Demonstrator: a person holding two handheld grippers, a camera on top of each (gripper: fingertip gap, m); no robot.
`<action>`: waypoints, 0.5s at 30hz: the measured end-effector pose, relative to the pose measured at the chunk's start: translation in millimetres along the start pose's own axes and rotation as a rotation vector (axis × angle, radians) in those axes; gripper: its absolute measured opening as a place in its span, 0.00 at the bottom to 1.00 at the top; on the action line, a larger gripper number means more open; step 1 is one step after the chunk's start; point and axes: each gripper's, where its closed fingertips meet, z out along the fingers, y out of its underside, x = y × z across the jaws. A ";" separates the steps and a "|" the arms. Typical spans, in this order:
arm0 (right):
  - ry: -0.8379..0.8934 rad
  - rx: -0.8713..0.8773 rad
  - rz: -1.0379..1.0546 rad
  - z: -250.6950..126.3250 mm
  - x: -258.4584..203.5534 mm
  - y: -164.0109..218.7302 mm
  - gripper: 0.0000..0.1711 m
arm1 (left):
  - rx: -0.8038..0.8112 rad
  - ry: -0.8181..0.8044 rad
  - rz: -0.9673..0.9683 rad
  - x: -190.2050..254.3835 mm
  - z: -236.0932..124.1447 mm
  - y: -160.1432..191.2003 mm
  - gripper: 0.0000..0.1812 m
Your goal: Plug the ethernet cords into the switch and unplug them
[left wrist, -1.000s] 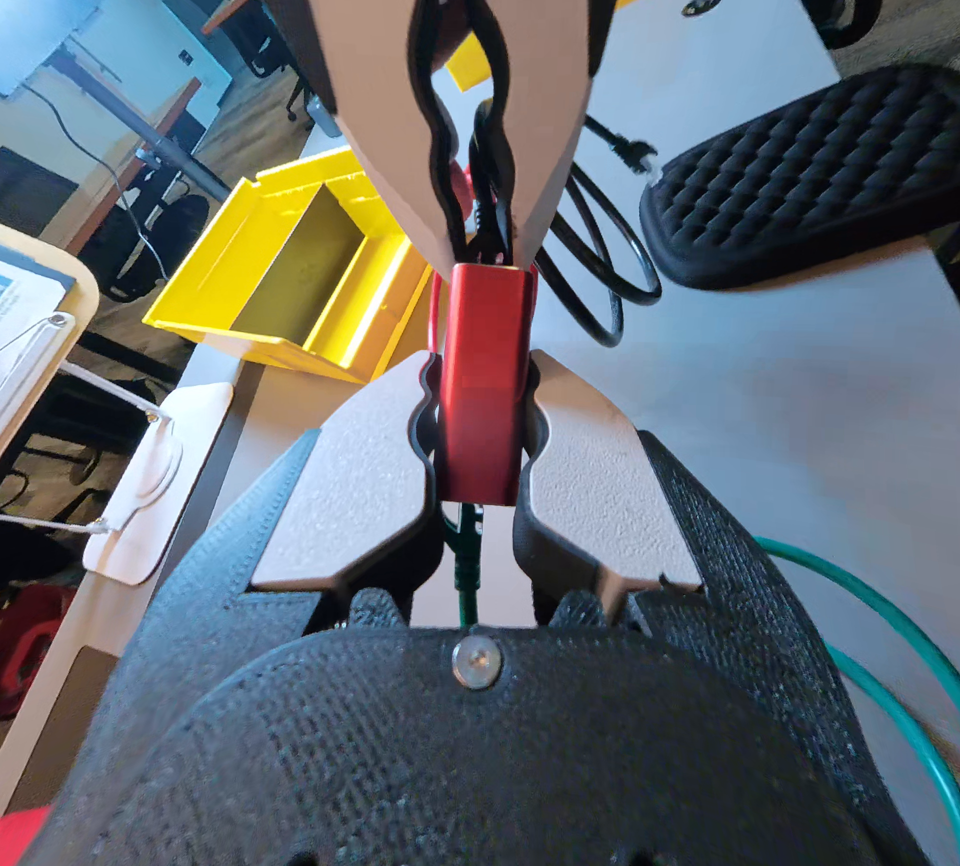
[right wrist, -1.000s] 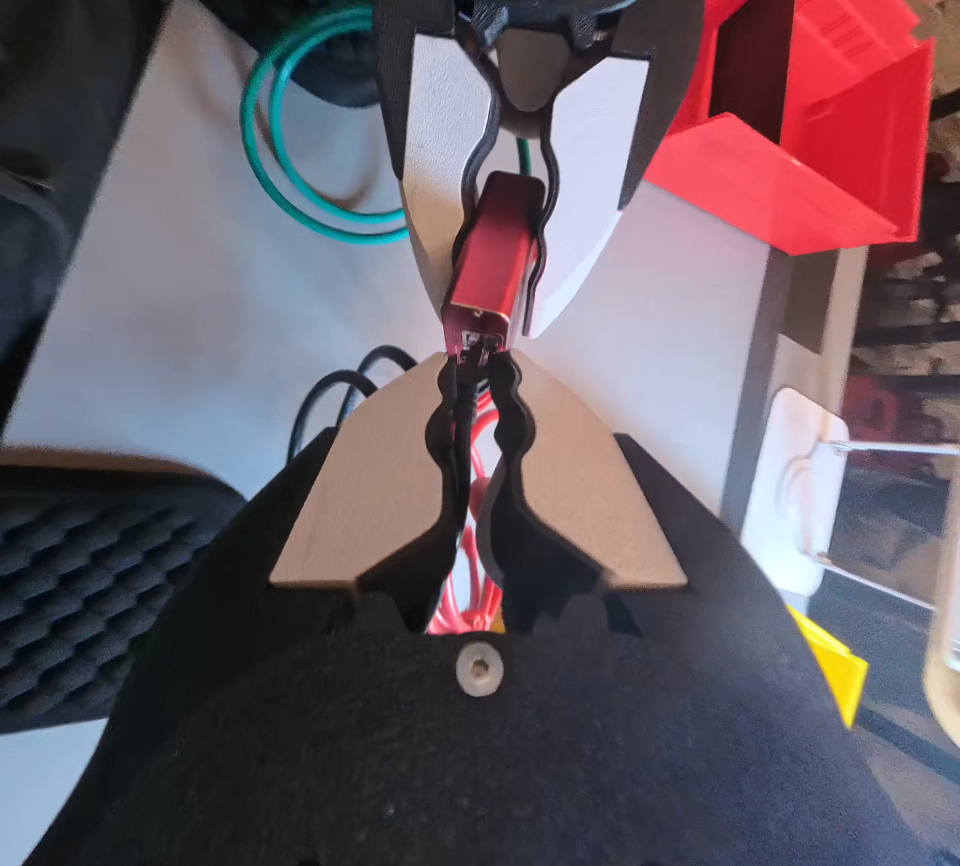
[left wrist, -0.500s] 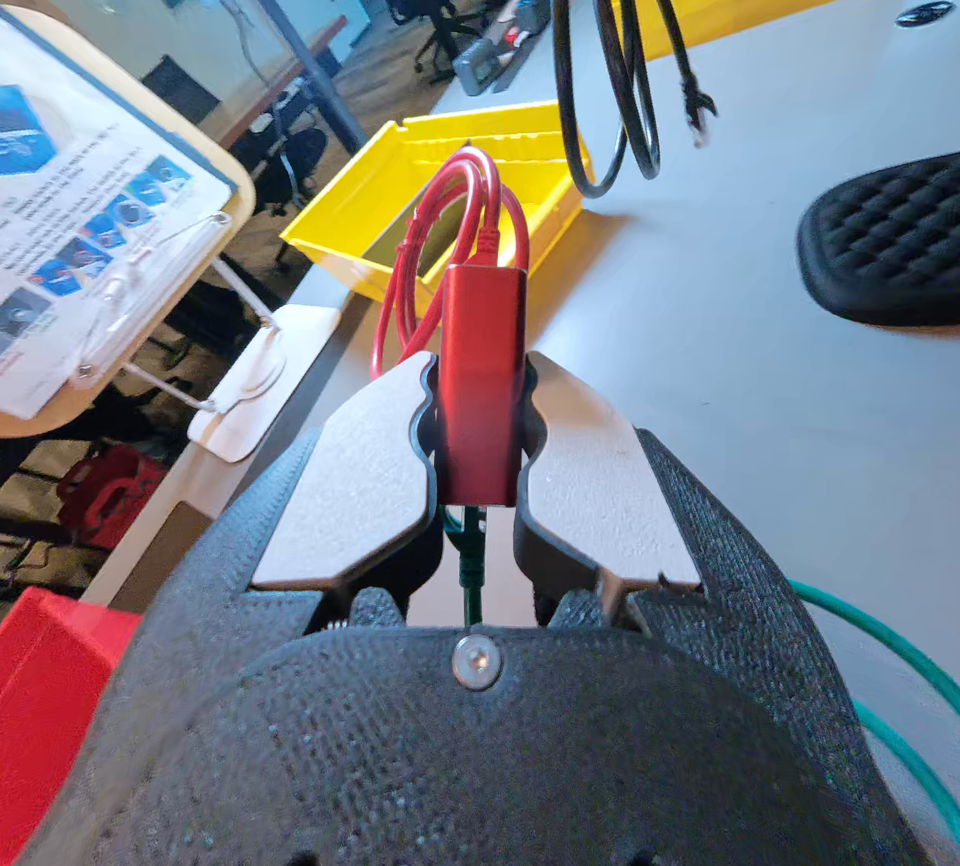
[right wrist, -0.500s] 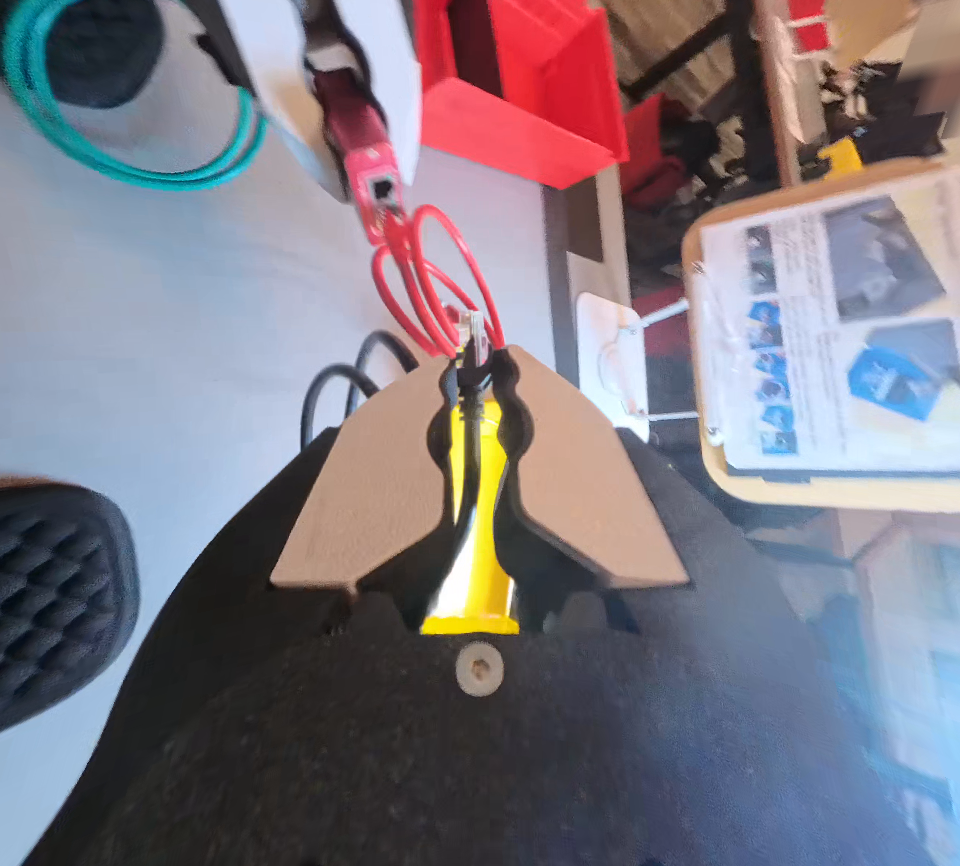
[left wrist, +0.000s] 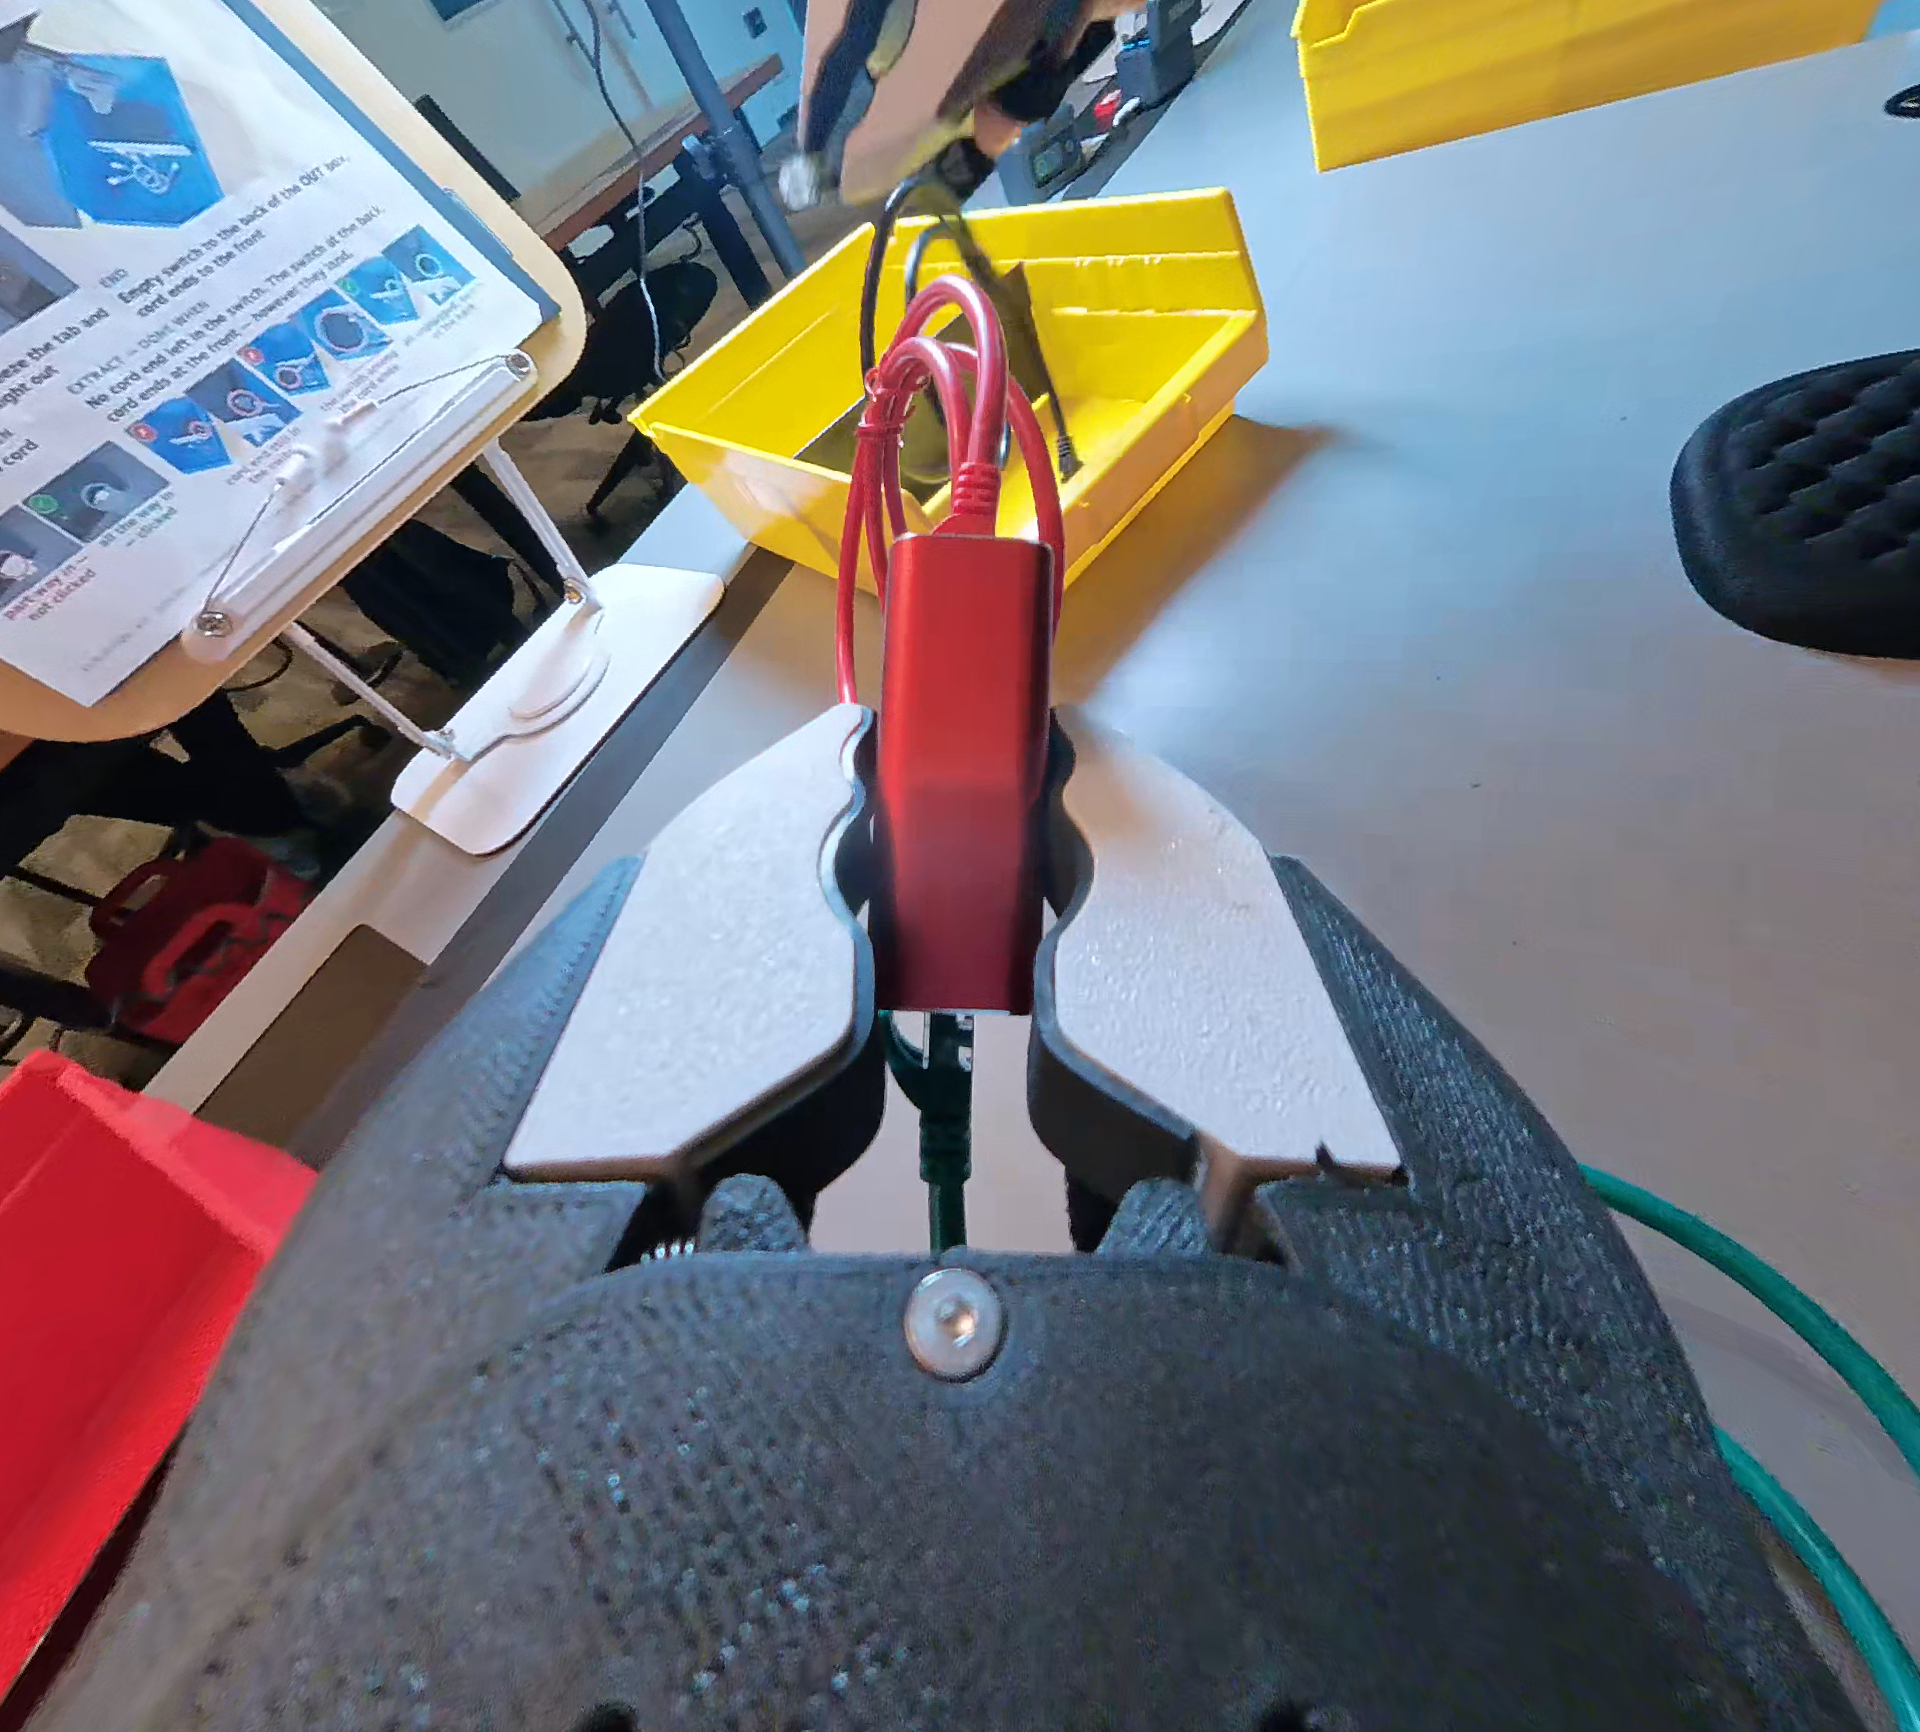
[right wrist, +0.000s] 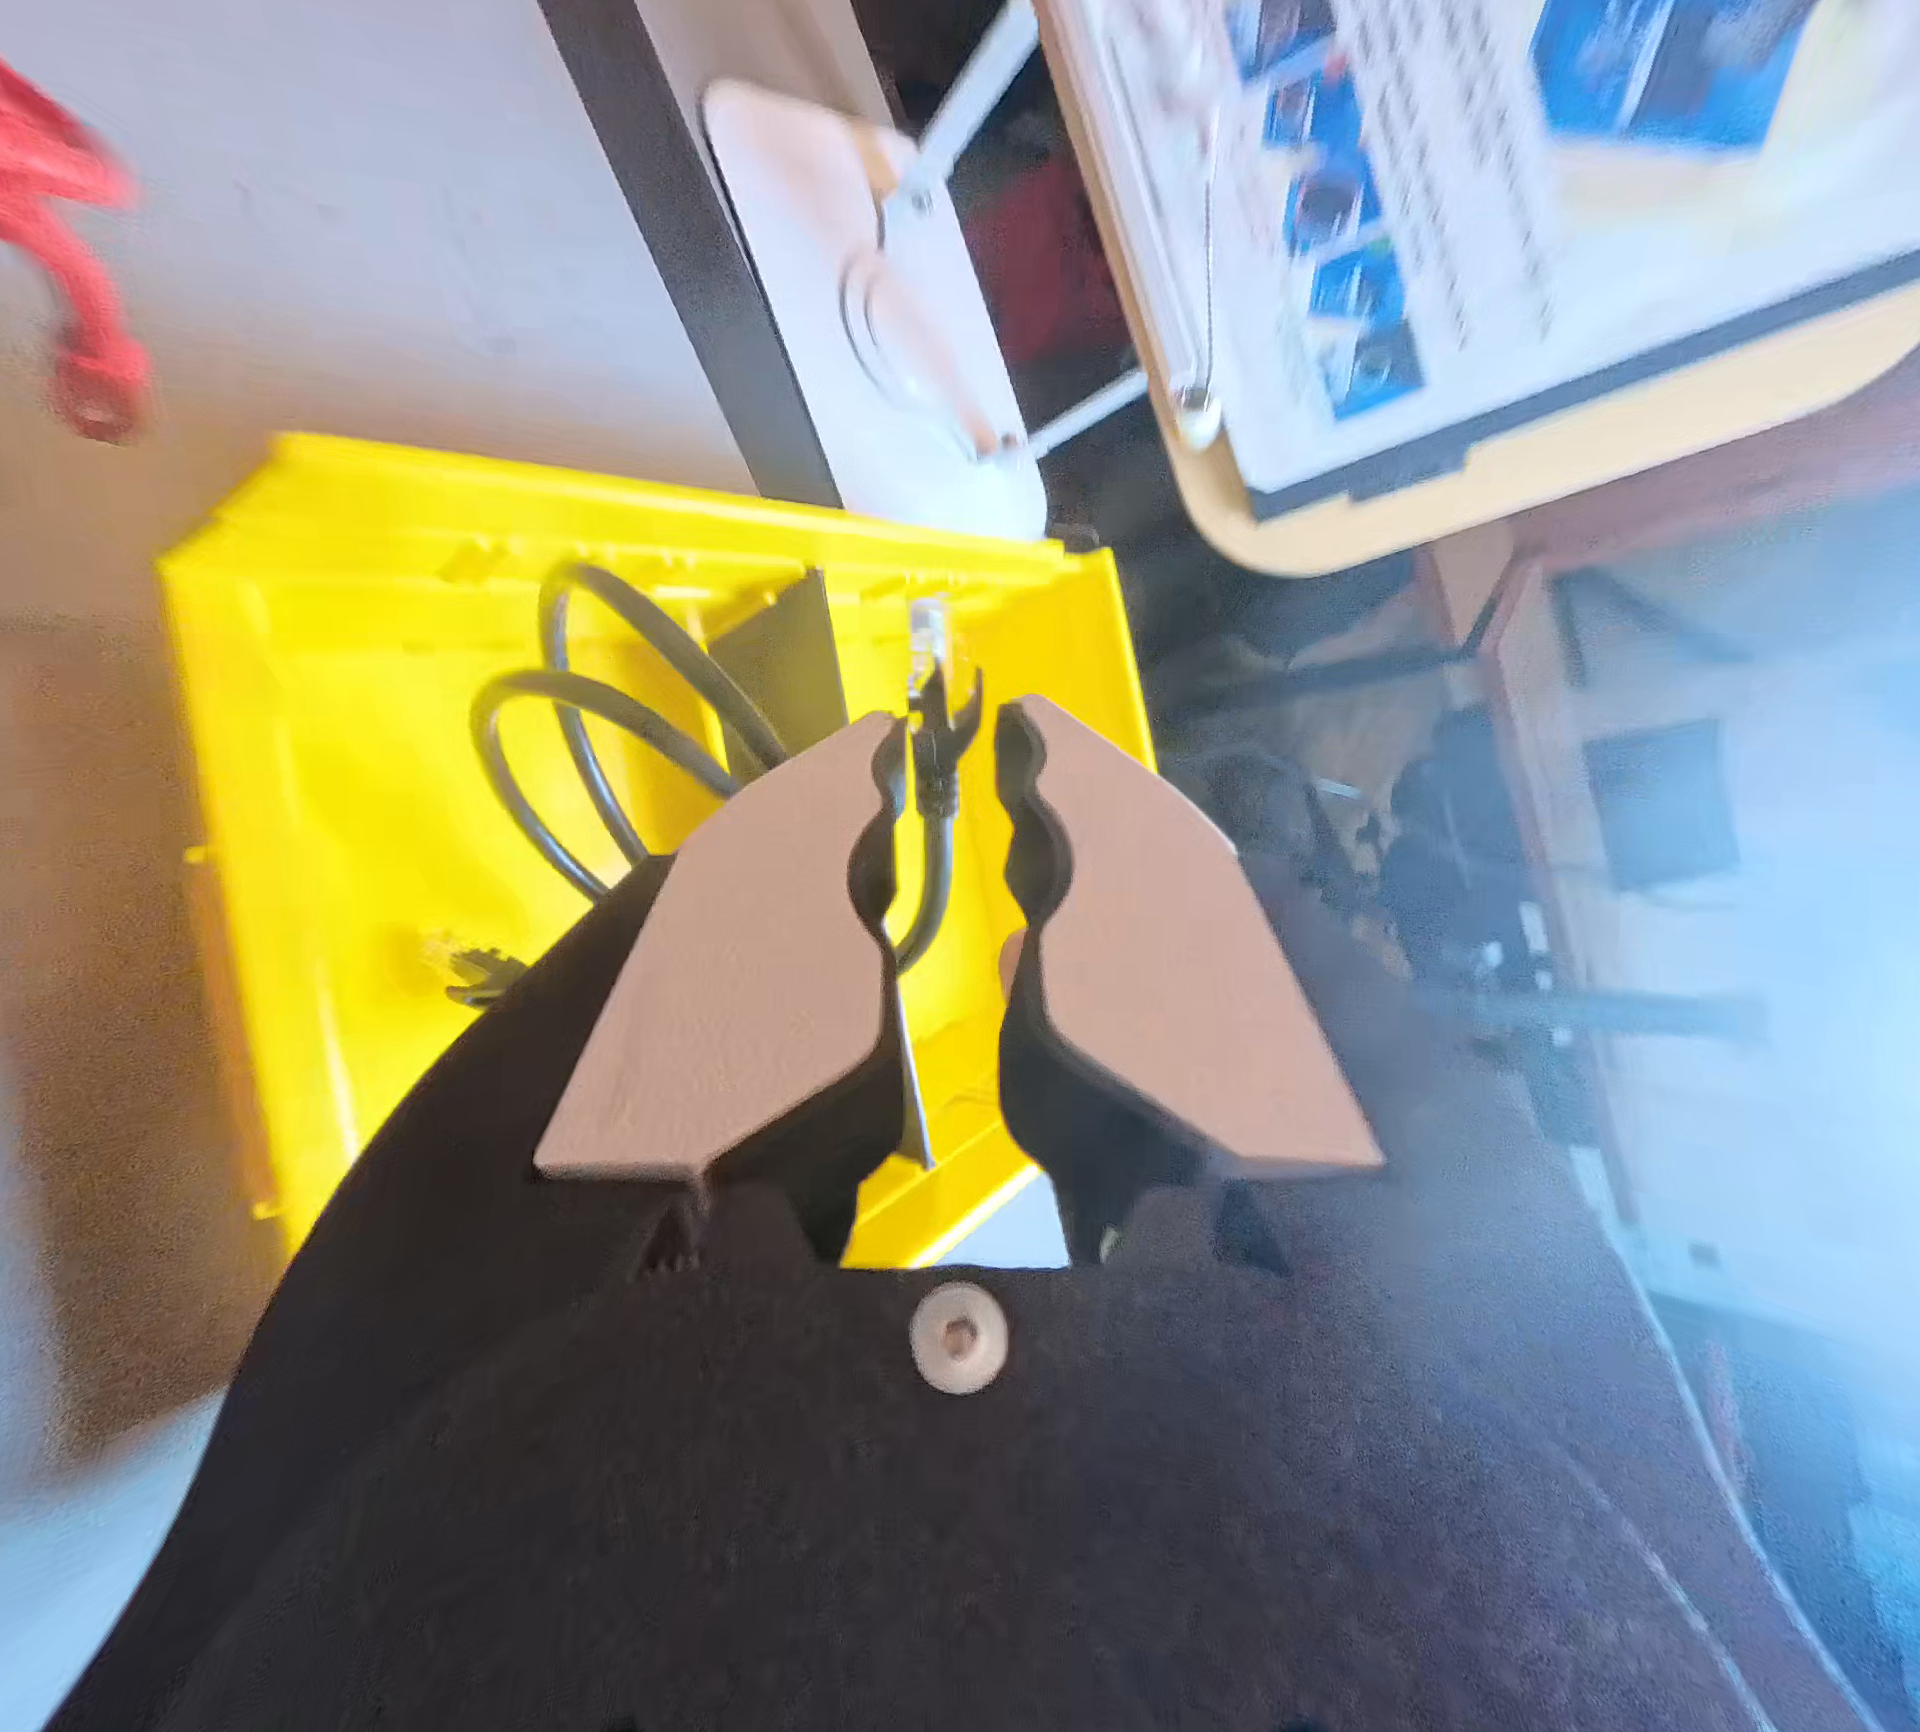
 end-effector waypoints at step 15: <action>-0.356 0.353 -0.008 -88.9 -106.1 -114.4 0.17 | 0.040 0.046 0.128 19.2 7.0 -1.6 0.16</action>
